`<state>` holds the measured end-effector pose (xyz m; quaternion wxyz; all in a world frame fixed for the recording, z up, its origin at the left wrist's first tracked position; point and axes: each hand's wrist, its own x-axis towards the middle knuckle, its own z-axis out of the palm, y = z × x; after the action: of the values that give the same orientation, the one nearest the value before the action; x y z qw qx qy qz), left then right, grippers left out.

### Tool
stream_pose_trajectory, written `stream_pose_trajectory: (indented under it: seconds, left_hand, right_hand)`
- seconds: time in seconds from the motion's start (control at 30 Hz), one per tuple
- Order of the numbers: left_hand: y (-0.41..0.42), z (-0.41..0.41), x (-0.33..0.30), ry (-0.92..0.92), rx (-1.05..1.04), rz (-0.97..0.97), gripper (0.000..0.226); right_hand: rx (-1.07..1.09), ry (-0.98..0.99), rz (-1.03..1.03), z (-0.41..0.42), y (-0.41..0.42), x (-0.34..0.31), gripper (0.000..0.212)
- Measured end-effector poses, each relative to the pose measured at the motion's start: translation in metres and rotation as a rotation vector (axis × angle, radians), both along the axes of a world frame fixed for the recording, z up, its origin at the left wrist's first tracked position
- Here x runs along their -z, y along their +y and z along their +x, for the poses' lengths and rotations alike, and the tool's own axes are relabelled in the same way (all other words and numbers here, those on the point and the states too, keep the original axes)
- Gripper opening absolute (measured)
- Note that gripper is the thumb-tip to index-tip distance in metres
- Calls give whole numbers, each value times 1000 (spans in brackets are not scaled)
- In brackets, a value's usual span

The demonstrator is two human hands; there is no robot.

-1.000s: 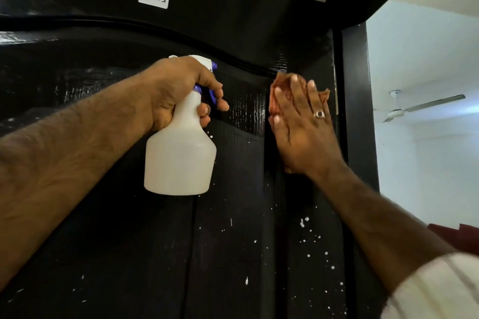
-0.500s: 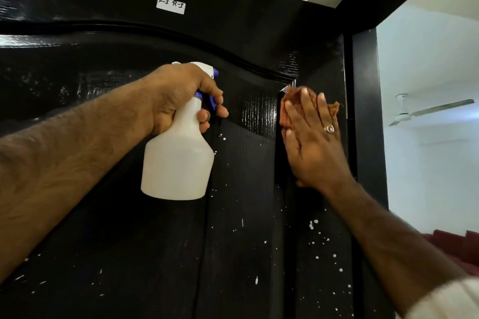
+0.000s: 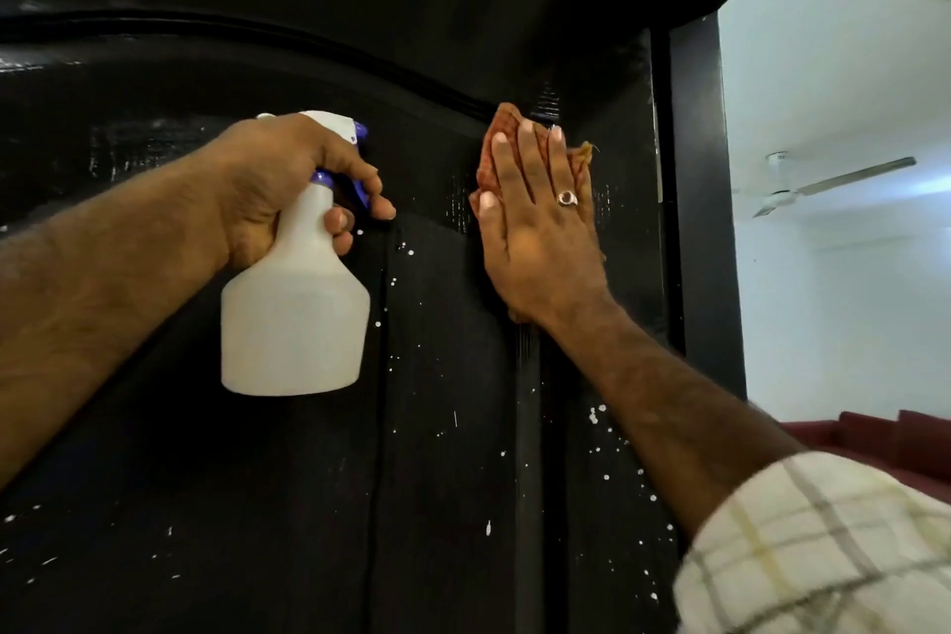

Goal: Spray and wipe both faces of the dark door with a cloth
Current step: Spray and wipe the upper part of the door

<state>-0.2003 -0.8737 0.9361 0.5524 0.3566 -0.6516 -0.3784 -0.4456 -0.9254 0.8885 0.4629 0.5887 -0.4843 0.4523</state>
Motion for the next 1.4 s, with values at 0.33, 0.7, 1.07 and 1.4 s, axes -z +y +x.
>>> stream_pose_trajectory:
  seconds: [0.33,0.7,1.07,1.4]
  left_hand:
    - [3,29,4,34,-86,25,18]
    - [11,42,11,60,-152,9,17]
    - [15,66,23,93,-233,38,26]
    - [15,80,35,97,-258,37,22]
  right_hand:
    - [-26,253,-25,8,4,42,65]
    - [-78,277,-15,49,4,84,64]
    - [-108,220,15,83,3,93,66]
    - [-92,63,-32,109,-2,54,67]
